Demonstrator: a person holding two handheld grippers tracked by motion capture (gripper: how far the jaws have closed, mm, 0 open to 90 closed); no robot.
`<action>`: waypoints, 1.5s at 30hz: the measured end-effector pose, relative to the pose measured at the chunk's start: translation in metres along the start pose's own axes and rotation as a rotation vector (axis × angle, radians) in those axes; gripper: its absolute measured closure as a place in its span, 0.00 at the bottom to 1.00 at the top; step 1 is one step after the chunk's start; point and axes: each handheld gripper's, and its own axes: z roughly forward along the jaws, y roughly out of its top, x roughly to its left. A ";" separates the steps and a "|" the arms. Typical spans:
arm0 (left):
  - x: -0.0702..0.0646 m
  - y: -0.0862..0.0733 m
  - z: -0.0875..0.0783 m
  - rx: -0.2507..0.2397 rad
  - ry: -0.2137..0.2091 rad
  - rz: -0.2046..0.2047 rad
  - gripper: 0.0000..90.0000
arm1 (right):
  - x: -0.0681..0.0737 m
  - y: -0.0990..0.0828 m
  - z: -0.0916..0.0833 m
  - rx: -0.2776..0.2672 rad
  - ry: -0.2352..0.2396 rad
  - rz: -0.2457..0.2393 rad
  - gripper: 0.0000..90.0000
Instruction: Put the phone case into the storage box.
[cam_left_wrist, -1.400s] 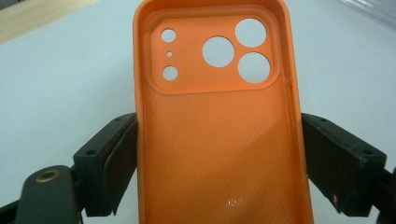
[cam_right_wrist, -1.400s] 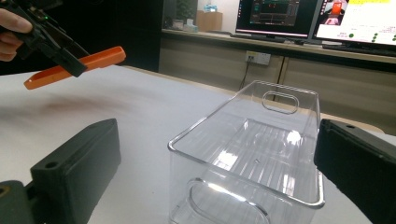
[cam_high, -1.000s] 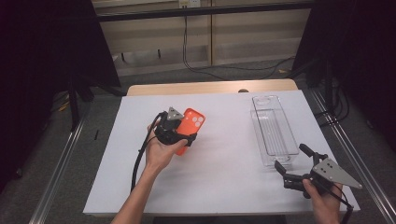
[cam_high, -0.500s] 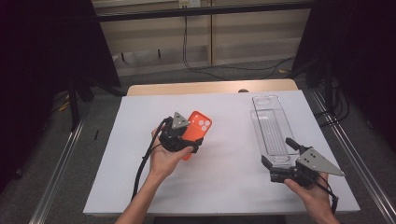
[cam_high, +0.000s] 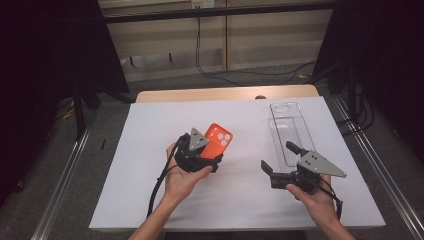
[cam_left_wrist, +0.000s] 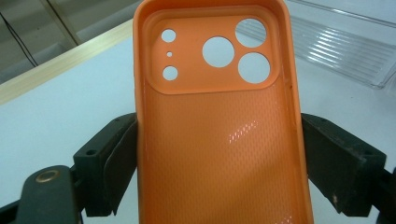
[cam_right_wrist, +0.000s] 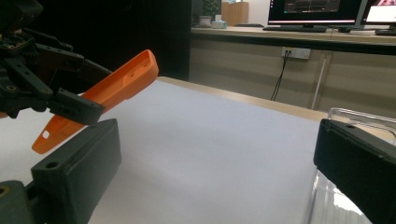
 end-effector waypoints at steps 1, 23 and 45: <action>-0.001 0.000 0.000 -0.003 0.003 0.001 0.18 | 0.001 0.001 0.002 0.001 0.007 0.000 0.00; -0.017 -0.013 -0.005 -0.049 0.035 0.032 0.18 | 0.015 0.020 0.026 0.123 0.075 0.056 0.02; -0.038 -0.012 0.003 -0.091 0.094 0.089 0.18 | 0.022 0.036 0.052 0.270 0.140 0.201 0.05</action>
